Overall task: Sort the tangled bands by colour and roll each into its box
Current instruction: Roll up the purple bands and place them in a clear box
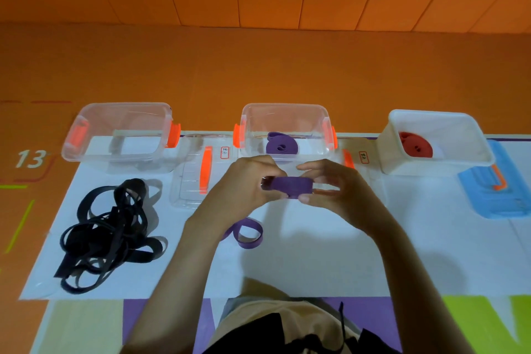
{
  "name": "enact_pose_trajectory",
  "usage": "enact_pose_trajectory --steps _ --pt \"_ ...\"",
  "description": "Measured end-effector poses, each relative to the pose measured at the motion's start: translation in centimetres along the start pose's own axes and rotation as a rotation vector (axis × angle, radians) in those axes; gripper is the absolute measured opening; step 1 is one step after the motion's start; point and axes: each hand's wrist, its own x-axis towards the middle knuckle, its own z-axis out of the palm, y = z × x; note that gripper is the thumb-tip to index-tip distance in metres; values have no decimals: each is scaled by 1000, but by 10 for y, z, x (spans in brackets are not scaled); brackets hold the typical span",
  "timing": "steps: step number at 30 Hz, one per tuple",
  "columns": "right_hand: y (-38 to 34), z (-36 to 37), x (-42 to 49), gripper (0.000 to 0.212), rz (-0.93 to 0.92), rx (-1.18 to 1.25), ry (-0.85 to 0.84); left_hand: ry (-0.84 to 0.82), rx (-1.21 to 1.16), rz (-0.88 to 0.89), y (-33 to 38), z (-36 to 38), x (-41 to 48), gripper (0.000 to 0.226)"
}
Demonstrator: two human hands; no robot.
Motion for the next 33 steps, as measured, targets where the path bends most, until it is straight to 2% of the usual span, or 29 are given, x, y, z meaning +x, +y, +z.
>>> enact_pose_trajectory --steps 3,5,8,12,14,15,19,23,27,29,33 --pt "-14 10 2 37 -88 -170 127 26 -20 32 0 -1 -7 31" --pt "-21 18 1 34 -75 -144 146 37 -119 19 -6 -5 -13 35" --pt "-24 29 -4 33 40 55 125 6 -192 12 -19 -16 -23 35" --pt "-27 63 -14 26 121 491 150 28 -216 79 -29 -30 -34 46" --pt "-30 81 -19 26 147 584 166 7 -235 64 -36 -38 -40 47" --pt "-32 87 -21 26 144 537 166 -8 -215 54 -38 -41 -42 48" --pt "-48 92 -21 36 31 20 161 0 -61 96 -39 -45 -52 53" --pt "-66 83 -23 31 -51 -57 216 47 -275 38 -37 -42 -65 47" --pt "-65 83 -34 32 77 363 242 144 -524 54 -39 -42 -75 43" --pt "-64 84 -37 34 75 551 233 161 -636 60 -38 -41 -77 45" --pt "-62 91 -34 39 21 753 198 227 -800 57 -29 -32 -73 41"
